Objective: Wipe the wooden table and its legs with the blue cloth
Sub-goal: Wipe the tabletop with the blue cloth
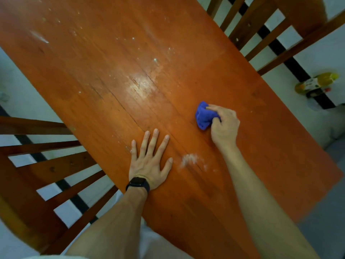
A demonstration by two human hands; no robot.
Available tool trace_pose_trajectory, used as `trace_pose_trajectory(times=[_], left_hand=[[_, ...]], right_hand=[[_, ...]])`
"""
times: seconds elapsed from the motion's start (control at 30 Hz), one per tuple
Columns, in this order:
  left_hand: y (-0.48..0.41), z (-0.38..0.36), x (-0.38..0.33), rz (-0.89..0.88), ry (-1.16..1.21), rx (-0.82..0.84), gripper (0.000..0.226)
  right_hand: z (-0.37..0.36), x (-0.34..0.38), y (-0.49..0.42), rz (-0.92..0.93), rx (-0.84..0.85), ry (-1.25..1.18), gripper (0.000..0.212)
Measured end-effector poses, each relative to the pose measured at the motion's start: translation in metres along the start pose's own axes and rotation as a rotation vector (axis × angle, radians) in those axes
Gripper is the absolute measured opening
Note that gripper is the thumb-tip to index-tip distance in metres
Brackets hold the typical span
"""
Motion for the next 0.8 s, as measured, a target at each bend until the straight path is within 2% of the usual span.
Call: trace_pose_trajectory(times=[0.1, 0.17, 0.23, 0.3, 0.4, 0.47, 0.53, 0.63, 0.7, 0.77, 0.8], left_hand=[[0.001, -0.002, 0.002, -0.003, -0.001, 0.002, 0.073], [-0.001, -0.003, 0.001, -0.006, 0.005, 0.009, 0.073], [0.000, -0.002, 0.000, -0.005, 0.006, 0.015, 0.073], [-0.001, 0.000, -0.001, -0.001, 0.011, 0.031, 0.073], [0.000, 0.001, -0.002, 0.006, 0.025, 0.023, 0.073], [0.000, 0.001, -0.003, 0.003, 0.026, 0.019, 0.072], [0.001, 0.001, -0.001, -0.010, 0.032, 0.010, 0.071], [0.003, 0.000, 0.002, -0.040, 0.036, -0.023, 0.071], [0.003, 0.001, 0.003, -0.052, 0.046, -0.020, 0.071], [0.005, 0.000, 0.004, -0.061, 0.061, -0.030, 0.071], [0.004, -0.001, 0.003, -0.069, 0.070, -0.031, 0.071]], right_hand=[[-0.018, 0.016, 0.089, 0.070, 0.077, 0.001, 0.044], [-0.025, 0.030, 0.151, 0.120, 0.218, -0.079, 0.042], [-0.018, 0.037, 0.171, 0.062, 0.302, -0.232, 0.043], [-0.003, 0.025, 0.147, -0.052, 0.192, -0.327, 0.050], [0.025, 0.001, 0.088, -0.125, -0.045, -0.135, 0.055], [0.023, -0.013, 0.072, -0.190, -0.089, 0.010, 0.057], [0.005, -0.007, 0.091, -0.221, -0.095, 0.050, 0.057], [-0.031, 0.029, 0.171, -0.112, -0.011, -0.006, 0.050], [-0.048, 0.053, 0.227, -0.076, 0.129, -0.079, 0.046], [-0.050, 0.066, 0.248, -0.097, 0.250, -0.243, 0.044], [-0.045, 0.063, 0.239, -0.128, 0.233, -0.324, 0.044]])
Point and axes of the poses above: each hand's wrist, its own y-axis away from the middle knuckle, its own z-axis out of the back of the hand, x = y × z, the point moved 4 cm from there along -y, towards the middle knuckle, and after that the axes turned 8 degrees about z, right-handed, at the moved point
